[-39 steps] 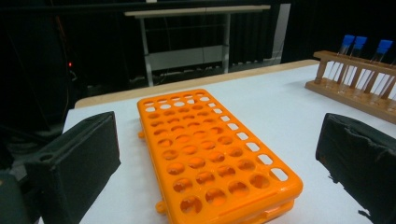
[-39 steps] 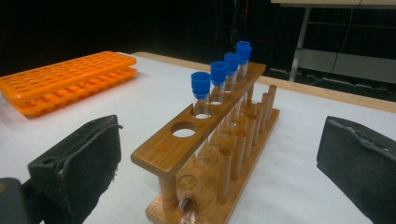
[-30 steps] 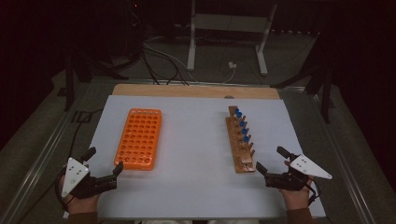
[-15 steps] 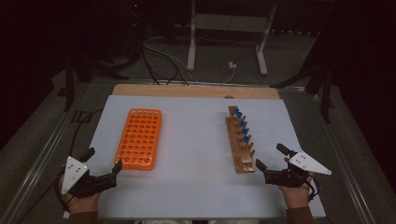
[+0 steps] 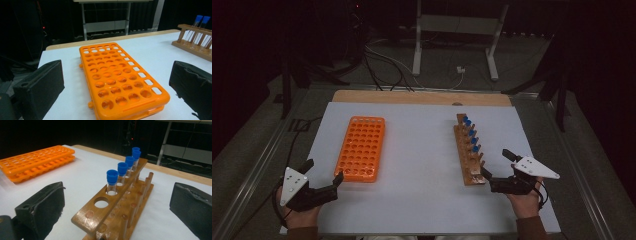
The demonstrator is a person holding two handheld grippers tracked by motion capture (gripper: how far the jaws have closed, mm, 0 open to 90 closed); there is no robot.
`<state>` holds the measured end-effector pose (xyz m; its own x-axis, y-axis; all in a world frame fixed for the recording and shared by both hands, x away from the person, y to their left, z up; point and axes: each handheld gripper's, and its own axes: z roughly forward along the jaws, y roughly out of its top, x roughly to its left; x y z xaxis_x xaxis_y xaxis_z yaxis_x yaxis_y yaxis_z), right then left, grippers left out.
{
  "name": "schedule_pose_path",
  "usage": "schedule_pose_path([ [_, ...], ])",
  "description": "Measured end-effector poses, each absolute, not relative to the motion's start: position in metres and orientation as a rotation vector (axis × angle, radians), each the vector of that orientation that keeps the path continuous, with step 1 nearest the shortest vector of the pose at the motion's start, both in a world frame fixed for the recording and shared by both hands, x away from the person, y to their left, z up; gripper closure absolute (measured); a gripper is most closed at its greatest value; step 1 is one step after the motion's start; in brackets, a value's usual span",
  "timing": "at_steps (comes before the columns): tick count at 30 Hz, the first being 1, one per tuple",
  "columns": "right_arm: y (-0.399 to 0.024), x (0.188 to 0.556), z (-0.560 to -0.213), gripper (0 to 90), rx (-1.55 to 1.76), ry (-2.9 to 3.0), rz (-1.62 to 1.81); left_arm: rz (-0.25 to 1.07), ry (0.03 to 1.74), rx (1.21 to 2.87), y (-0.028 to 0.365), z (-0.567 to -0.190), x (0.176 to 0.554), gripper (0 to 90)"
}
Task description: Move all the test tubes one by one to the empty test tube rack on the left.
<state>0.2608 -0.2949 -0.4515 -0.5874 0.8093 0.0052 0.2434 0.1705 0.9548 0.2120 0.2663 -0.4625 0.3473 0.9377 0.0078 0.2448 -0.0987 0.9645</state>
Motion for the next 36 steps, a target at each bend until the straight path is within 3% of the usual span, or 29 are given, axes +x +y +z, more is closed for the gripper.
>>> schedule_pose_path([
  [9, -0.282, 0.278, -0.452, 4.6, 1.051, 2.022, 1.382, 0.833, 1.104, 1.588, 0.266, -0.464, 0.214, 0.6],
  [17, -0.273, 0.293, -0.453, 22.2, 1.076, 2.051, 1.361, 0.834, 1.110, 1.590, 0.266, -0.465, 0.215, 0.6],
  [19, -0.271, 0.298, -0.457, 34.9, 1.077, 2.070, 1.343, 0.836, 1.110, 1.588, 0.266, -0.465, 0.214, 0.6],
  [20, -0.271, 0.298, -0.457, 34.9, 1.077, 2.070, 1.343, 0.836, 1.111, 1.587, 0.266, -0.465, 0.214, 0.6],
  [22, -0.269, 0.302, -0.460, 53.1, 1.076, 2.085, 1.321, 0.836, 1.113, 1.588, 0.266, -0.465, 0.215, 0.6],
  [23, -0.269, 0.302, -0.460, 53.1, 1.076, 2.085, 1.321, 0.836, 1.113, 1.588, 0.266, -0.465, 0.215, 0.6],
  [29, -0.265, 0.308, -0.465, 72.9, 1.060, 2.105, 1.314, 0.838, 1.114, 1.588, 0.266, -0.465, 0.215, 0.6],
  [36, -0.260, 0.312, -0.467, 76.4, 1.050, 2.101, 1.294, 0.835, 1.114, 1.591, 0.266, -0.465, 0.215, 0.6],
])
